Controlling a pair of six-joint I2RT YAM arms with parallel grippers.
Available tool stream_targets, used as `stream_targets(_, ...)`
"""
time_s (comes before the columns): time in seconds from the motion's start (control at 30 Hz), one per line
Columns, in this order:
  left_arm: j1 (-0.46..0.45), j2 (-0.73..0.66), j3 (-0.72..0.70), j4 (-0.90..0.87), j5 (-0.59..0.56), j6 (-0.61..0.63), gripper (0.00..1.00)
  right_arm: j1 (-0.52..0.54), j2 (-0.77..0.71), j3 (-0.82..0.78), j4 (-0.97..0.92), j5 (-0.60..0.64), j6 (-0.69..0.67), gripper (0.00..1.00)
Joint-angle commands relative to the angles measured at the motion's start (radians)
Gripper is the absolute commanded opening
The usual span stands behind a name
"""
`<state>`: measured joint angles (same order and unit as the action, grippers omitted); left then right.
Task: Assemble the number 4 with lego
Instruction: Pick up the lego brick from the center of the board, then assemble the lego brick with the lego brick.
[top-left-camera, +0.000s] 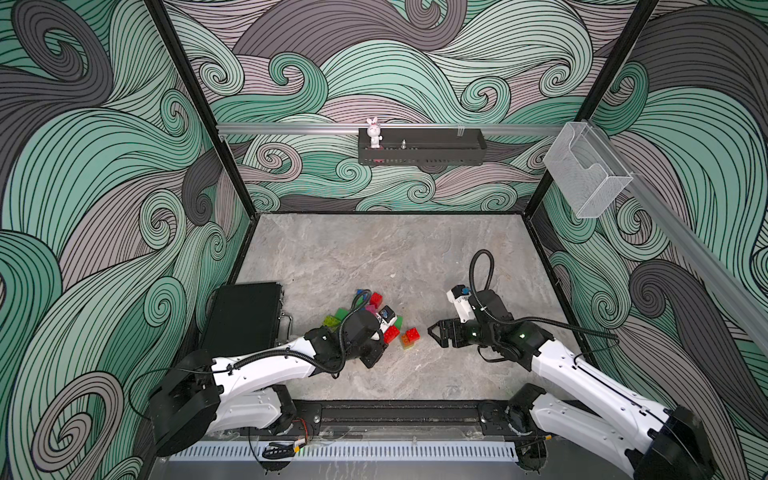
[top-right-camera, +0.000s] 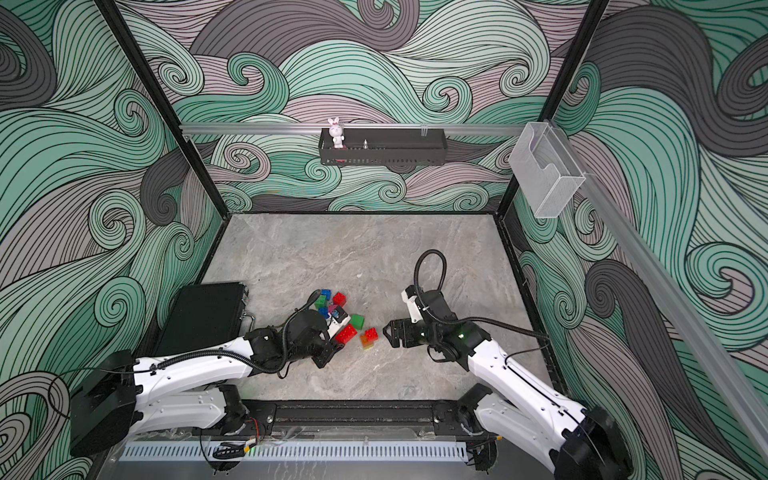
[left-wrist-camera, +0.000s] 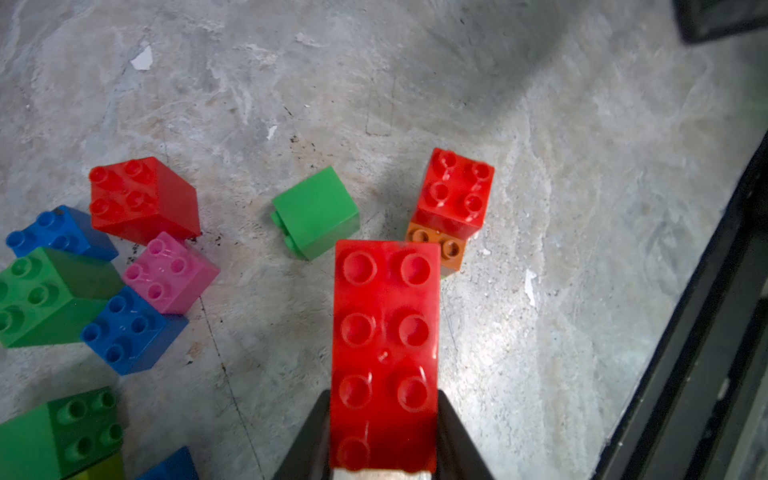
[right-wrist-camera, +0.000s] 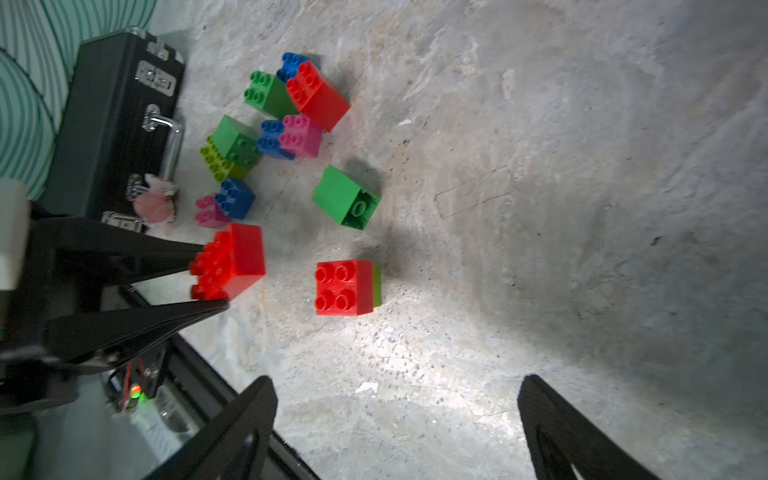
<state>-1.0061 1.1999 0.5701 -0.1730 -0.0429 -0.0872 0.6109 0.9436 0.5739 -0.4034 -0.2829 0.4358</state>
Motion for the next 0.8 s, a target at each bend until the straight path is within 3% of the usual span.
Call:
stream_targets(0.0,-0.037,0.069,0.056,-0.052,0.008,0.127,0.0,-0.019,0.023,0.0,0.015,-0.134,-0.005,0.8)
stream_targets(0.13,-0.04,0.129,0.098,-0.091,0.049,0.183,0.0,-0.028,0.052,-0.016,0.096,-0.212,-0.001,0.66)
stream_targets(0.5,-0.035,0.121,0.088,-0.006,-0.044,0.196,0.0,-0.028,0.21,-0.007,0.226,-0.366,0.018,0.28)
stream_targets(0.77,-0.022,0.128,0.103,0.017,-0.029,0.198,0.0,-0.029,0.328,0.017,0.302,-0.421,0.051,0.18)
